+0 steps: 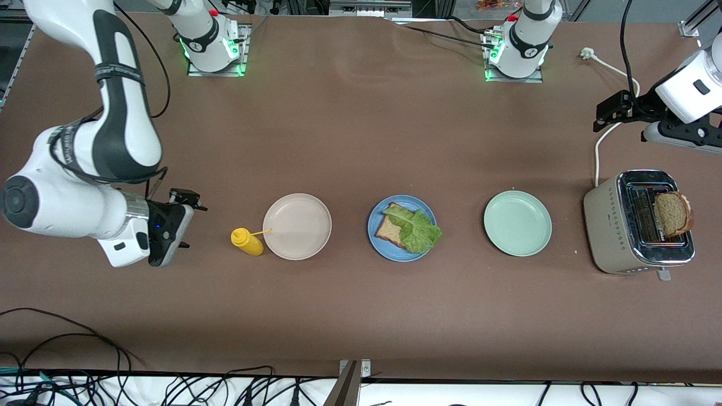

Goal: Make sandwich in blue plate with both arms
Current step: 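Move the right gripper back toward the yellow squeeze bottle, then lower the right gripper around the yellow bottle and close it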

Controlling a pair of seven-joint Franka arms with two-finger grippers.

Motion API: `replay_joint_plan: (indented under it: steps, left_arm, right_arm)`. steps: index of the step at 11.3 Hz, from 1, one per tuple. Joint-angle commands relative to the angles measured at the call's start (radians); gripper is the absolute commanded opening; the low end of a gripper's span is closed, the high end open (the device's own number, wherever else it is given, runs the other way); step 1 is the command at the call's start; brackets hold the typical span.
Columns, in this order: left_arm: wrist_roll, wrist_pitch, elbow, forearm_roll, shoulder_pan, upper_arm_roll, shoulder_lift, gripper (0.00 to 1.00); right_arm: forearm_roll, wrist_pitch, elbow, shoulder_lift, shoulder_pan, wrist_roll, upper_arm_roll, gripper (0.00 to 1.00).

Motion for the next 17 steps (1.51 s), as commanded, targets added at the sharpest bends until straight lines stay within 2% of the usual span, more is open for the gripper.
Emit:
replay_joint_plan:
  steps: [1,5,8,11,17]
  left_arm:
    - [0.004,-0.003,-0.008,-0.019,0.001,0.002,-0.015,1.00]
    - [0.004,-0.003,-0.008,-0.019,0.001,0.002,-0.015,1.00]
    - [0.004,-0.003,-0.008,-0.019,0.001,0.002,-0.015,1.00]
    - [0.004,-0.003,-0.008,-0.019,0.001,0.003,-0.015,1.00]
    - [0.002,-0.003,-0.008,-0.019,0.001,0.002,-0.015,1.00]
  right_arm:
    - [0.120,-0.025,-0.037,-0.009,-0.096,-0.283,0.030,1.00]
    - [0.390,-0.028,-0.045,0.118,-0.200,-0.674,0.030,1.00]
    - [0.450,-0.031,-0.076,0.154,-0.220,-0.793,0.030,1.00]
    - [0.625,-0.084,-0.080,0.237,-0.220,-0.923,0.030,1.00]
    - [0.758,-0.083,-0.096,0.333,-0.217,-1.104,0.031,1.00]
